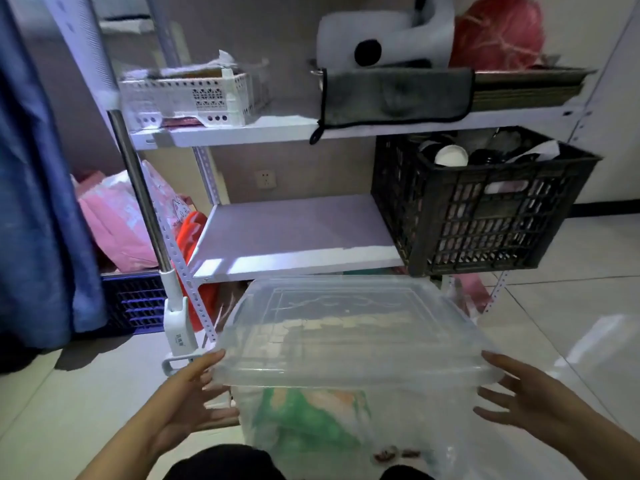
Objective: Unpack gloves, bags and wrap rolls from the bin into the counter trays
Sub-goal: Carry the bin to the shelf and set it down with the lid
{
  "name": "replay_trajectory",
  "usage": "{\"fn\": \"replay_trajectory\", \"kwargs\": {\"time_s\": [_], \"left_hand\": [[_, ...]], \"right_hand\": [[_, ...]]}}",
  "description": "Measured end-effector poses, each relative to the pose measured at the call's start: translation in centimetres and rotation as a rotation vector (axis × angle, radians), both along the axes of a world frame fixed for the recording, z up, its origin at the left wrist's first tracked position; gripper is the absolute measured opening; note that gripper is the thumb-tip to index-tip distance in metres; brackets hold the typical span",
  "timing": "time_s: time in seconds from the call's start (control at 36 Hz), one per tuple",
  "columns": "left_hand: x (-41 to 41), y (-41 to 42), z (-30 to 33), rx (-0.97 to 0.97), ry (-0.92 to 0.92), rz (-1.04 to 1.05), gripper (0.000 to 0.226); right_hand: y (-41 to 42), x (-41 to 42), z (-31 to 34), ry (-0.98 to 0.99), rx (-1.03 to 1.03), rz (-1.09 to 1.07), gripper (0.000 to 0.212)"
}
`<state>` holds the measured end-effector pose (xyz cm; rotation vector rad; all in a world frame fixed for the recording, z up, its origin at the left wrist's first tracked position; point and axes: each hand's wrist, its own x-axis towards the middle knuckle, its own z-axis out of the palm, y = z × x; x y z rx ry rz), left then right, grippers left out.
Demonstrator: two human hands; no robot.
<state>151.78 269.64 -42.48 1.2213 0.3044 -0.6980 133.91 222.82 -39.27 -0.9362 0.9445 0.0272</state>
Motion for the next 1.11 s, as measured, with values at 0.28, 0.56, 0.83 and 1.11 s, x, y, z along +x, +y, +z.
{"fn": "replay_trajectory", "kwargs": {"time_s": [0.28,0.56,0.83,1.11], "left_hand": [[-1.5,-0.1,5.0,-0.017,0.036,0.055,0.061],[-3.4,1.7,5.3,-0.099,-0.017,0.057,0.041],[-2.3,2.9,9.4,-0.22,-0.171,0.089,0.041],[4.8,-0.6,13.1,-0.228,-0.263,0.251,0.031]], "right_hand": [[0.4,-0.5,-0.5,0.007,0.113,0.037,0.056],[0.7,-1.3,1.3,-0.142,0.093,0.029,0.047],[1.4,0.4,7.4,-0.33,0.024,0.05,0.054],[1.9,9.6,11.4,-0.464,-0.035,0.071,0.044]]}}
